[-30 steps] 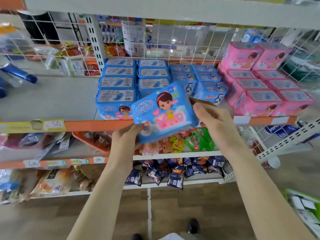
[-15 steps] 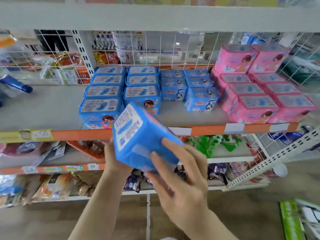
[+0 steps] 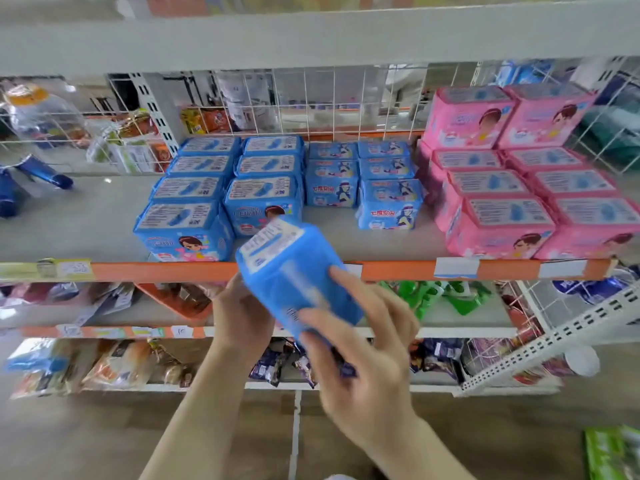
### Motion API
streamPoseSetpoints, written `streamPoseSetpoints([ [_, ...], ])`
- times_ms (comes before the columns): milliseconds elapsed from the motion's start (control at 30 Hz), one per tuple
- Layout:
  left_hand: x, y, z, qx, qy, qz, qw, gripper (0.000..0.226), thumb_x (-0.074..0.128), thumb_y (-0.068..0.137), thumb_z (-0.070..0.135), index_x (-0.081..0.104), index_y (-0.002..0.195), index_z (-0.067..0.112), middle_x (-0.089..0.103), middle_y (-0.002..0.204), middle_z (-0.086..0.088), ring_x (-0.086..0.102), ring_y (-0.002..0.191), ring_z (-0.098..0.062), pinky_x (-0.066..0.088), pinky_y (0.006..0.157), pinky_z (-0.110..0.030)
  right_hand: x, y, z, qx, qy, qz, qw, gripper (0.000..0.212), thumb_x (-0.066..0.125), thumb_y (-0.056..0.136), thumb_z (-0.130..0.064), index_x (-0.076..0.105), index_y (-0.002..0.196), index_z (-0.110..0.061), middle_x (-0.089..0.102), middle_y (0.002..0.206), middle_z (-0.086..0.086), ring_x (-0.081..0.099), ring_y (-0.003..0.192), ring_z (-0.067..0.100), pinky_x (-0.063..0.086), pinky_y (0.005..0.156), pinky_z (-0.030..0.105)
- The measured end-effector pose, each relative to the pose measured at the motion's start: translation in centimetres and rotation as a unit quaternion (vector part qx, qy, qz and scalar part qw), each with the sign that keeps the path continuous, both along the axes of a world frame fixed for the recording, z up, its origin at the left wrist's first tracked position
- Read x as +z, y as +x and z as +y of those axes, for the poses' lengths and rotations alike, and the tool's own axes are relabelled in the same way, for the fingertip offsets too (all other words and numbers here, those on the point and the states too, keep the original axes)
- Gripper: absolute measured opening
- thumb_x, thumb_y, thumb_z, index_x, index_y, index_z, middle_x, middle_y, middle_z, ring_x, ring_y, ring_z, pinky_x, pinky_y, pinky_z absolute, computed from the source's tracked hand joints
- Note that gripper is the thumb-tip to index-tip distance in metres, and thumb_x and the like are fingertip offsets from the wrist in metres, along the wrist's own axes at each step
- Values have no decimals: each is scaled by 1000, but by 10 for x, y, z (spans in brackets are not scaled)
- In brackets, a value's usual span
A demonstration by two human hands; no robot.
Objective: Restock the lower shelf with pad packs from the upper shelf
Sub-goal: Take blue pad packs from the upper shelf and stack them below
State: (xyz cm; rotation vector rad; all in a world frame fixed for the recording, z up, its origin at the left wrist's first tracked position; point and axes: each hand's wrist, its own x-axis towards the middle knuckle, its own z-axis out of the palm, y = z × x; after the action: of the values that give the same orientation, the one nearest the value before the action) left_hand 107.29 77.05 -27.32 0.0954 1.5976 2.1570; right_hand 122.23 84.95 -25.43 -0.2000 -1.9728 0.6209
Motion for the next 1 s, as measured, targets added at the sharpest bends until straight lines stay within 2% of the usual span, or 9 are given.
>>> streamPoseSetpoints([
  [33,9,7,6,-23,-27,19,999,20,59,81,12,72,84,26,68,66,25,65,72,6,50,73,-11,-1,0,10,0,-30,5,1000,16,68,90,-28,73,105,-32,61,134,1,57,114,28,41,93,48],
  [100,12,13,10,-41,0,47,998,34,63,65,9,76,96,16,75,91,5,67,88,-13,50,84,-27,0,-1,43,9,-111,-3,994,18,63,92,-29,67,110,-32,65,127,2,59,113,29,43,93,50],
  [167,21,21,15,-51,-26,68,996,37,67,76,16,73,112,17,74,108,-5,67,96,-21,50,83,-36,0,-1,67,22,-206,-16,978,22,59,95,-33,62,116,-38,66,122,-6,60,113,25,47,93,52],
  [267,35,36,26,-11,-104,131,986,20,67,94,19,72,113,22,77,94,3,71,85,-9,54,70,-26,0,-1,92,36,-306,-59,950,26,50,98,-39,58,123,-36,64,121,-11,60,115,17,49,96,48],
  [400,46,47,37,27,-163,219,962,15,75,87,32,75,102,35,76,92,-4,72,84,-13,55,73,-26,3,2,111,71,-352,-66,931,16,55,101,-23,57,117,-29,69,101,-20,66,96,3,53,84,27],
  [567,45,60,44,57,-271,281,919,50,77,73,62,72,115,35,64,107,3,69,92,-12,59,83,-37,6,4,122,117,-443,-108,882,21,64,96,-20,56,113,-31,74,91,-4,67,79,11,47,65,23],
  [733,34,64,39,54,-234,346,907,48,73,76,48,58,122,48,56,116,14,62,112,-21,55,96,-40,3,7,129,161,-455,-130,866,58,73,88,-15,45,136,-31,74,113,-8,66,112,8,50,98,38],
  [833,25,59,37,51,-168,311,934,51,84,78,31,59,122,41,59,119,8,65,111,-22,56,93,-32,4,2,125,158,-450,-108,872,83,77,78,-25,34,150,-24,72,119,-11,63,119,8,45,105,37],
  [1000,10,36,21,33,-136,244,960,49,74,84,2,64,129,18,66,118,0,68,108,-18,57,83,-23,3,-15,108,108,-366,-135,915,52,74,88,-14,57,135,-24,70,121,-13,62,117,3,51,103,36],
])
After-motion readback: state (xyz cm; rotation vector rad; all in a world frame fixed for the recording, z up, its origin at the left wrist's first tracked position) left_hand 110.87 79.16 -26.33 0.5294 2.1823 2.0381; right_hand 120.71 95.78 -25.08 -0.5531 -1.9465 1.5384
